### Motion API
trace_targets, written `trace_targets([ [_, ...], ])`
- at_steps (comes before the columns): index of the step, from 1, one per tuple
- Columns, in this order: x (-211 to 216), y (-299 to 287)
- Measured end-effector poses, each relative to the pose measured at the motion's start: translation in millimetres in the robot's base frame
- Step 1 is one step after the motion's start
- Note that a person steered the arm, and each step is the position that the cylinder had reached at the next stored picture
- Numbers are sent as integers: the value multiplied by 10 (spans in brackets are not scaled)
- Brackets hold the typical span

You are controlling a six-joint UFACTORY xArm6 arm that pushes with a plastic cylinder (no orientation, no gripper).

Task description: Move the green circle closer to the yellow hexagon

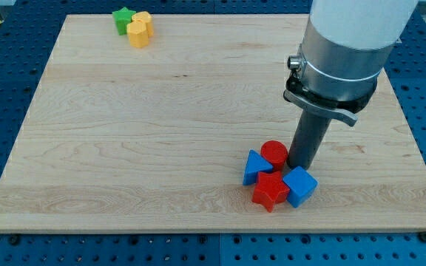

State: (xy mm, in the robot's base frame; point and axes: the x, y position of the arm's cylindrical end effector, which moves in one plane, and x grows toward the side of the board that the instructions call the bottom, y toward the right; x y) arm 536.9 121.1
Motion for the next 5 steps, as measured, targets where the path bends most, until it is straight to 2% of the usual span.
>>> trace_targets([
  [2, -142, 957],
  [3, -336, 1107],
  [5, -336, 1107],
])
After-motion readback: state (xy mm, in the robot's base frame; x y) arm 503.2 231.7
